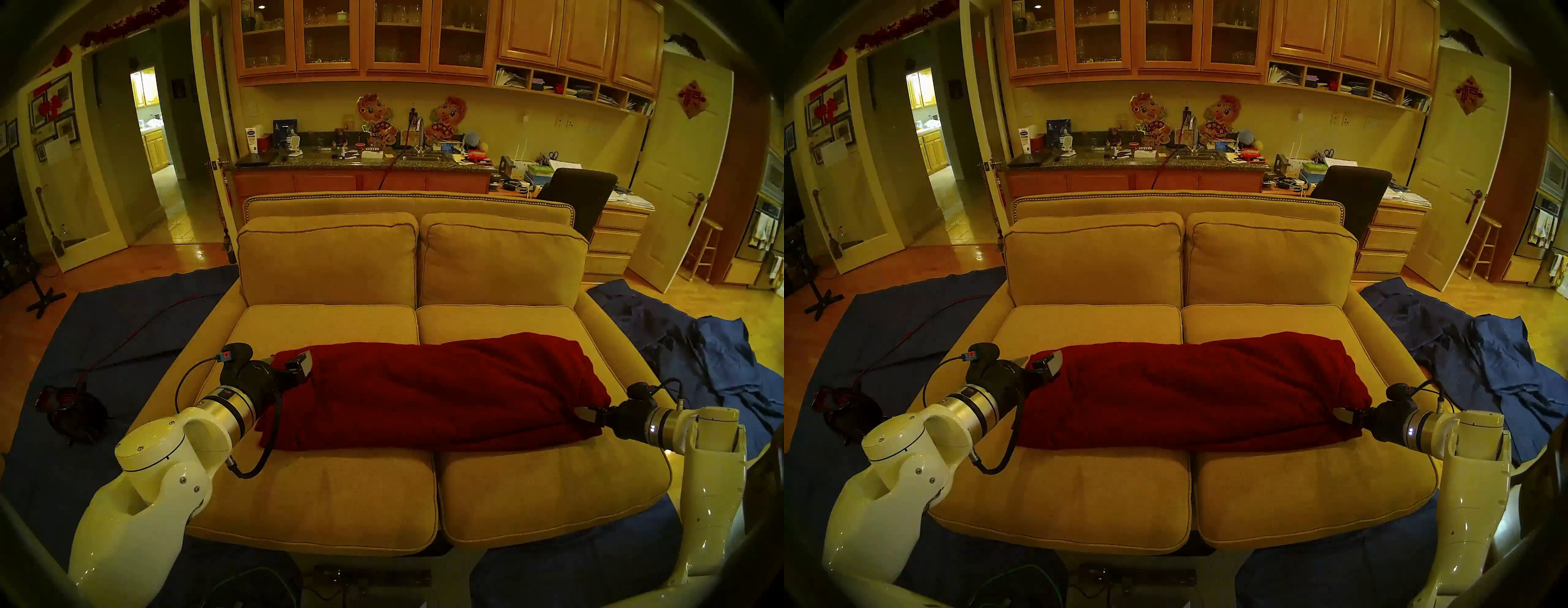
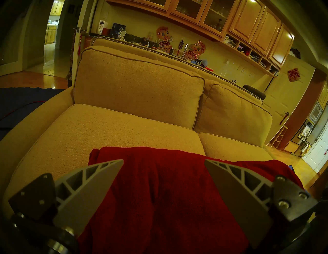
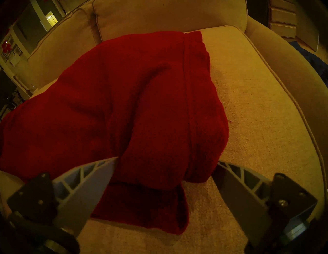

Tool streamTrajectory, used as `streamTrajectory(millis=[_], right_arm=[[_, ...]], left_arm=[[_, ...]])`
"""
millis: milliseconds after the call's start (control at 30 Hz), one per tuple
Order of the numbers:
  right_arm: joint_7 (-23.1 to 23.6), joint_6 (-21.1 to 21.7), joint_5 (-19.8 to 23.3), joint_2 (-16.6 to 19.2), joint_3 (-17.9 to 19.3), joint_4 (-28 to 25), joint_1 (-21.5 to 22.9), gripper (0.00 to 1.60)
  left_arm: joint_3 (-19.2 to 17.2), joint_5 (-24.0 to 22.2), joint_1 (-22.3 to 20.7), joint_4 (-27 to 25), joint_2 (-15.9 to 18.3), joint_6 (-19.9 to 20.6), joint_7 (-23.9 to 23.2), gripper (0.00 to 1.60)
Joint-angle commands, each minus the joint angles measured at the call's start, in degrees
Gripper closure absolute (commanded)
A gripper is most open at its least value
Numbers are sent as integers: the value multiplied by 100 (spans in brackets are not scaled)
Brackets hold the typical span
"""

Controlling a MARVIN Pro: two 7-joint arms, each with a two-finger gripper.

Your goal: Fold the blanket in half twice

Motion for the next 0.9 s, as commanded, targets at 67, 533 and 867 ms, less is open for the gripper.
streamTrajectory(millis=[67, 533, 867], right_arm=[[136, 84, 21, 63, -108, 147, 55, 0], [307, 227, 66, -83, -299, 296, 108, 0], [553, 413, 369, -168, -203, 274, 177, 0]], left_arm=[[-15, -11, -14, -43, 13, 9, -16, 0], [-16, -7, -14, -43, 8, 12, -19, 0], [-17, -5, -15, -42, 6, 13, -20, 0]])
